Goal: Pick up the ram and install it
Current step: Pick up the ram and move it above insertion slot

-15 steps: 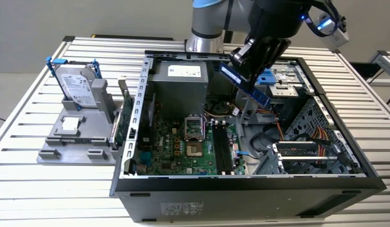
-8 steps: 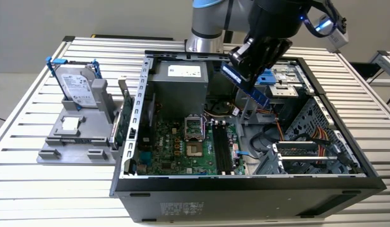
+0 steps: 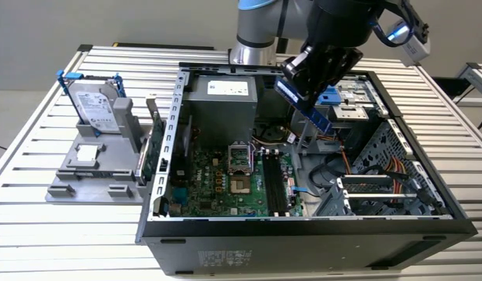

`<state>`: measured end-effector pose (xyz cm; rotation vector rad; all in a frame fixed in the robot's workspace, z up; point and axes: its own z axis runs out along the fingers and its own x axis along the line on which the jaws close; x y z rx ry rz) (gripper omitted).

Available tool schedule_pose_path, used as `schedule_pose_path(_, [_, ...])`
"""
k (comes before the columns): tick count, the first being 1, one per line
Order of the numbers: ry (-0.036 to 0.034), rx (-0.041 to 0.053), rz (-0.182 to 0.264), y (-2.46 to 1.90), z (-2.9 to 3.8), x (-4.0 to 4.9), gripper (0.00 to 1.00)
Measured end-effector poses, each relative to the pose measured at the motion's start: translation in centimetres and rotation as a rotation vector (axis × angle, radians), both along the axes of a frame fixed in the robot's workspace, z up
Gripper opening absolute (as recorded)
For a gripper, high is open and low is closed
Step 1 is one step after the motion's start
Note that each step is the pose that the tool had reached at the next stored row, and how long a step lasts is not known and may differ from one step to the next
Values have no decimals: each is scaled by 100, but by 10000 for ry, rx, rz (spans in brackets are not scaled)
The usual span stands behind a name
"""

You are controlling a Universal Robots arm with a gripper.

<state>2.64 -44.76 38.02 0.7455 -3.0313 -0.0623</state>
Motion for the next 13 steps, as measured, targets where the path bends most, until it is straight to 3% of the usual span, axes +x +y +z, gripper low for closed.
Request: schedule_pose_path(13, [0,0,-937,0,0,0,0])
